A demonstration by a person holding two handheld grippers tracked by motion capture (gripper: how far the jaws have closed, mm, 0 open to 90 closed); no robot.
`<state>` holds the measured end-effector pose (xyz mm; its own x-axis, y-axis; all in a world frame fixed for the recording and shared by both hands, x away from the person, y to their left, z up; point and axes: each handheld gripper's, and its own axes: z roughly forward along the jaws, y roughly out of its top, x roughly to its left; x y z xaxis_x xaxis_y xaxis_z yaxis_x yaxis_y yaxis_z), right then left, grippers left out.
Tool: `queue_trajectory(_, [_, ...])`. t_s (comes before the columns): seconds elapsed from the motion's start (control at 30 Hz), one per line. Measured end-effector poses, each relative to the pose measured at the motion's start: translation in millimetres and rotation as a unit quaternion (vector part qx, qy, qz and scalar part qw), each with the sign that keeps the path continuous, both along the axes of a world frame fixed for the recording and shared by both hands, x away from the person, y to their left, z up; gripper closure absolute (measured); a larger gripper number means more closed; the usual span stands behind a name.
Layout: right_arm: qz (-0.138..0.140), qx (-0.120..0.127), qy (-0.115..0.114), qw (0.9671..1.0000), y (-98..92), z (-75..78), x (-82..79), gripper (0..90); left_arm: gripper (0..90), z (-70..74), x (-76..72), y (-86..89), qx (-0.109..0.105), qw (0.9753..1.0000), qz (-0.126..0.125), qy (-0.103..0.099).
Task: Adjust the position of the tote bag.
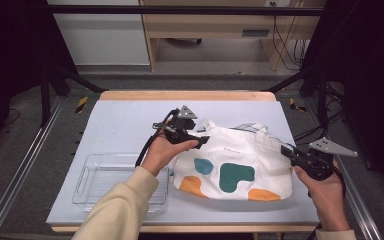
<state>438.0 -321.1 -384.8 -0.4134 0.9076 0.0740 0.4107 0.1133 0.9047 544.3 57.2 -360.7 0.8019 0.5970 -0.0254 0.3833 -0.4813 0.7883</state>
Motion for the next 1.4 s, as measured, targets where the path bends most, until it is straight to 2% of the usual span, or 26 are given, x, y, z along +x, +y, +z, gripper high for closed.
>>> queue_trajectory(0.17, [0.003, 0.003, 0.0, 1.0, -0.2, 0.1, -0.1, 77.7, 32.9, -7.1, 4.4, -3.5, 0.011, 0.9999, 0.0, 0.008])
queue_trajectory(0.43, [0.004, 0.001, 0.0, 1.0, 0.4, 1.3, -0.6, 77.6, 36.0, -12.7, 6.3, -6.5, 0.004, 0.9999, 0.008, 0.014])
queue_trajectory(0.53, [0.004, 0.0, 0.001, 1.0, 0.9, 1.8, -0.5, 77.6, 39.2, -13.1, 7.3, -9.5, 0.009, 0.9998, 0.005, 0.016])
queue_trajectory(0.73, [0.005, -0.001, 0.002, 1.0, 1.5, 4.1, -0.7, 77.6, 47.8, -16.3, 10.1, -13.6, 0.023, 0.9994, -0.001, 0.026])
queue_trajectory(0.8, [0.007, -0.002, 0.002, 1.0, 1.6, 4.8, -0.7, 77.6, 50.6, -17.7, 11.3, -13.8, 0.016, 0.9994, -0.001, 0.032])
queue_trajectory(1.0, [0.009, -0.003, 0.002, 1.0, 2.8, 6.0, -0.9, 77.7, 63.5, -20.0, 12.0, -17.3, 0.02, 0.9989, -0.011, 0.042])
queue_trajectory(1.13, [0.009, -0.003, 0.003, 0.9999, 2.8, 6.4, -1.6, 77.7, 71.2, -19.2, 10.8, -19.4, 0.031, 0.9984, -0.01, 0.045])
queue_trajectory(1.4, [0.011, -0.001, 0.0, 0.9999, 2.6, 7.6, -2.7, 77.6, 85.9, -16.8, 6.7, -19.6, 0.028, 0.9982, -0.013, 0.051])
